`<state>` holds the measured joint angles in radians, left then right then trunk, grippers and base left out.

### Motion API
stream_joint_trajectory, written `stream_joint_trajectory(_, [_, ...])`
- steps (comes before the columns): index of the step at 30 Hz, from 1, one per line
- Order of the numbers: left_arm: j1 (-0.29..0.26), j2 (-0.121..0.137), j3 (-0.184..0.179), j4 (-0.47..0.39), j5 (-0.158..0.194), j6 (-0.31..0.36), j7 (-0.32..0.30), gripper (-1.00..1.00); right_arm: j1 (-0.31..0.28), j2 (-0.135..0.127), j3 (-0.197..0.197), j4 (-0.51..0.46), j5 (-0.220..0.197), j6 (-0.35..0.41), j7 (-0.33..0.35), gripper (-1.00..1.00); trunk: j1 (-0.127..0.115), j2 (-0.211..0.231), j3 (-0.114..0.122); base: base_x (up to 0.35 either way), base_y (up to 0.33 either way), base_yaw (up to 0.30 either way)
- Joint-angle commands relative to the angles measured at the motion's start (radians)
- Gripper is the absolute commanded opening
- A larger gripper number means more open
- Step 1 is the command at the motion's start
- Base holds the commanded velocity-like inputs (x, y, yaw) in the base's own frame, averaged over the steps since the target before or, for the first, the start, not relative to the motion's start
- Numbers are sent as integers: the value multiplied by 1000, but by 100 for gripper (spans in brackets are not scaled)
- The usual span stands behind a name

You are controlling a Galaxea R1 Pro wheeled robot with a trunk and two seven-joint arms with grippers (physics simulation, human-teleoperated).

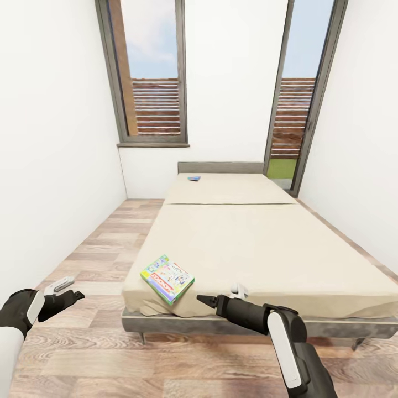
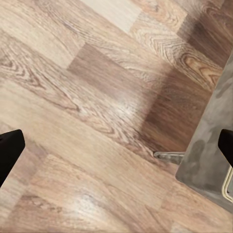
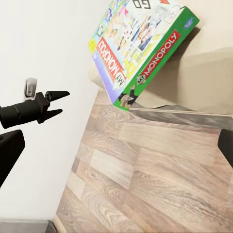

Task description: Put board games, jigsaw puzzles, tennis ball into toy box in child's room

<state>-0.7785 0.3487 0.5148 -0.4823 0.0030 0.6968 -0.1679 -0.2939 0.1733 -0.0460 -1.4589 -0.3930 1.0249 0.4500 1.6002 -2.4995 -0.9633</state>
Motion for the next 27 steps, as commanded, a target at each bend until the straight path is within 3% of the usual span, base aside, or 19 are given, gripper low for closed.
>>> stream_joint_trajectory(1, [-1, 0, 5, -1, 0, 6, -3, 100, -1, 1, -3, 3, 8, 5, 10, 100, 0, 0, -1, -1, 20, 0])
stream_joint_trajectory(11, [-1, 0, 6, -1, 0, 6, -3, 100, -1, 1, -5, 13, 8, 4, 10, 100, 0, 0, 0, 0, 134, -13])
stream_joint_trajectory(27, [-1, 0, 7, -1, 1, 6, -3, 100, -2, 1, -5, 21, 8, 4, 11, 100, 0, 0, 12, 0, 128, -140])
